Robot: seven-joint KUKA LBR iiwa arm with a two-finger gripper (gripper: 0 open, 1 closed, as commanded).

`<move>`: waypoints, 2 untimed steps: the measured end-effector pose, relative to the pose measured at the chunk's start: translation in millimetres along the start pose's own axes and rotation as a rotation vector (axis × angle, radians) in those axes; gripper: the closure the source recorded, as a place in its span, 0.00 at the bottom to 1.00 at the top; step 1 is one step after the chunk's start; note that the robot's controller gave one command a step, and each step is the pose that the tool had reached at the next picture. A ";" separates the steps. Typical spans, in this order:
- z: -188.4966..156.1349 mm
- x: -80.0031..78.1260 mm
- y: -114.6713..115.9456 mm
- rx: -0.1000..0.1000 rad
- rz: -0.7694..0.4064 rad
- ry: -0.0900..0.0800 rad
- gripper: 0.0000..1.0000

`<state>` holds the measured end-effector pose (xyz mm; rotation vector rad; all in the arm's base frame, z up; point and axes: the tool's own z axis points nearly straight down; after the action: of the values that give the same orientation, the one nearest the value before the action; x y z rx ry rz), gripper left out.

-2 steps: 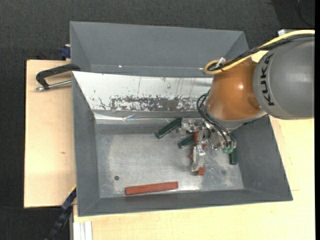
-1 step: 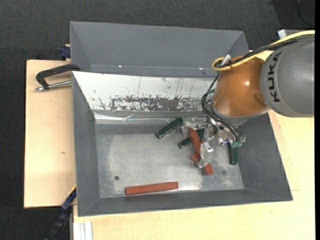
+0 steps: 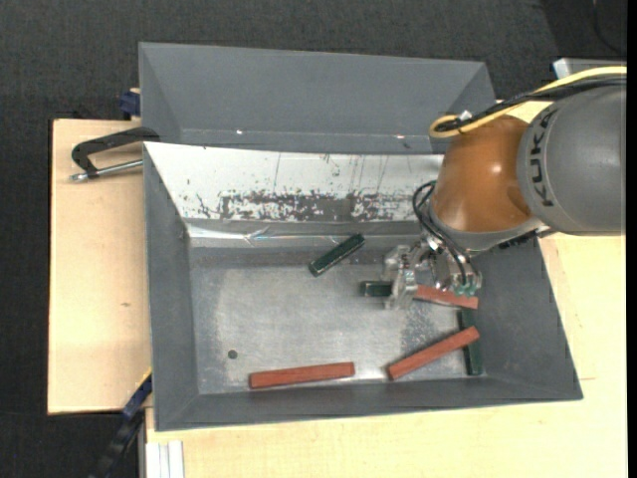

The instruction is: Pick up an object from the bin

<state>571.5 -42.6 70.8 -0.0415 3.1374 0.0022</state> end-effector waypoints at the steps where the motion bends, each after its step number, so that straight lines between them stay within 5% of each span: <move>1: 0.0 0.0 0.0 0.000 0.000 0.000 1.00; 2: -170.0 -18.6 4.8 0.002 0.000 -0.010 1.00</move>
Offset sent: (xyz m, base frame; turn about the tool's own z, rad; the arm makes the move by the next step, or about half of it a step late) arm 0.0147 0.0048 0.1649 -0.0003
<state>589.3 -37.6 240.9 -0.0421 3.1274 -0.0005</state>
